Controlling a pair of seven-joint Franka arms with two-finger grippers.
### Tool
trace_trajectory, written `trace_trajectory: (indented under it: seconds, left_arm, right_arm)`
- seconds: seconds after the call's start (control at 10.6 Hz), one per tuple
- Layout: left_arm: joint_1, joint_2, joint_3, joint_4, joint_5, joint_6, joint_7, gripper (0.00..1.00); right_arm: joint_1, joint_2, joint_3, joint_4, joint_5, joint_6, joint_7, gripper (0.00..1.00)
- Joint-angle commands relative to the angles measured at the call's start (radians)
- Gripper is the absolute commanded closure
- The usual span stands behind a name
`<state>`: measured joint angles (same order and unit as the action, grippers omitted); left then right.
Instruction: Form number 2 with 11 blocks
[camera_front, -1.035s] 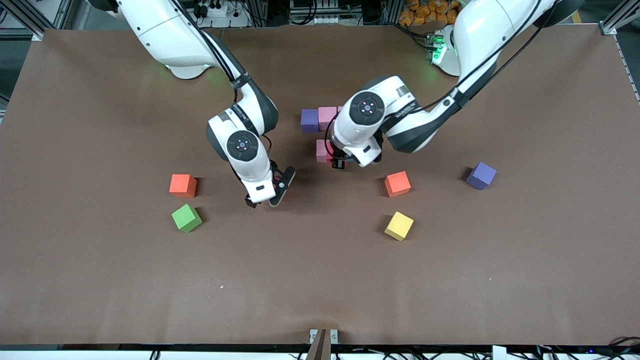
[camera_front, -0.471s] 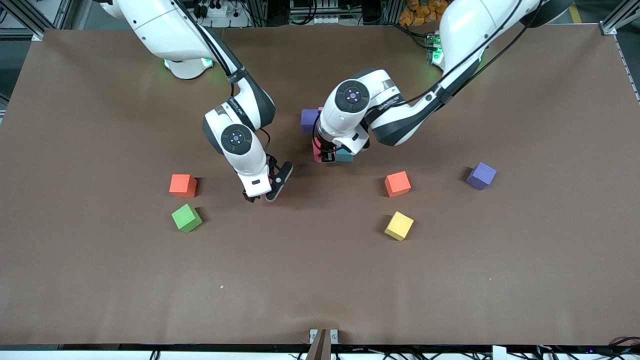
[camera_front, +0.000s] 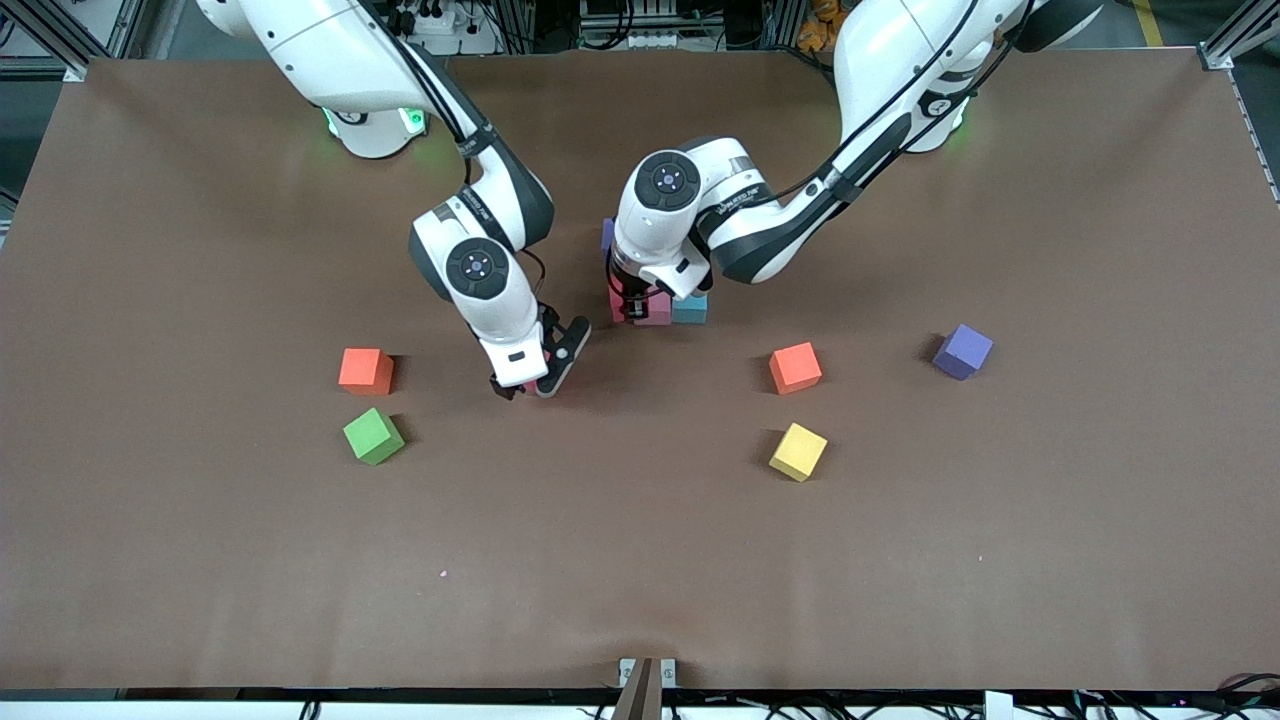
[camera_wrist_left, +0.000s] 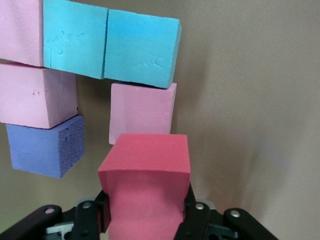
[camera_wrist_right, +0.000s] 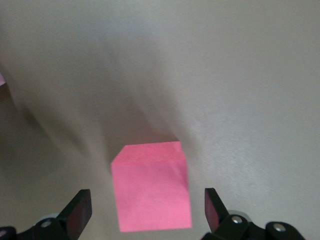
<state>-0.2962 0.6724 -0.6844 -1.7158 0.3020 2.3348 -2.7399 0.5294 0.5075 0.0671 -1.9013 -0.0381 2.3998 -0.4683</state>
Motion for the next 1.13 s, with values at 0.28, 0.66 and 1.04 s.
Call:
trace_trajectory:
  seconds: [0.28,0.66,1.04]
  left_arm:
    - [-0.057,-0.002,0.013,0.011,0.020,0.035,-0.093,0.49]
    - [-0.066,0.013,0.014,0.024,0.034,0.035,-0.057,0.49]
    - [-0.086,0.047,0.014,0.024,0.032,0.037,-0.018,0.50]
  right_arm:
    - [-0.009,0.009,0.002,-0.084,0.009,0.139,-0.001,0.00]
    - [-0.098,0.013,0.002,-0.081,0.001,0.167,-0.087,0.62]
    - [-0.261,-0.003,0.005,-0.064,0.003,0.150,-0.255,0.62]
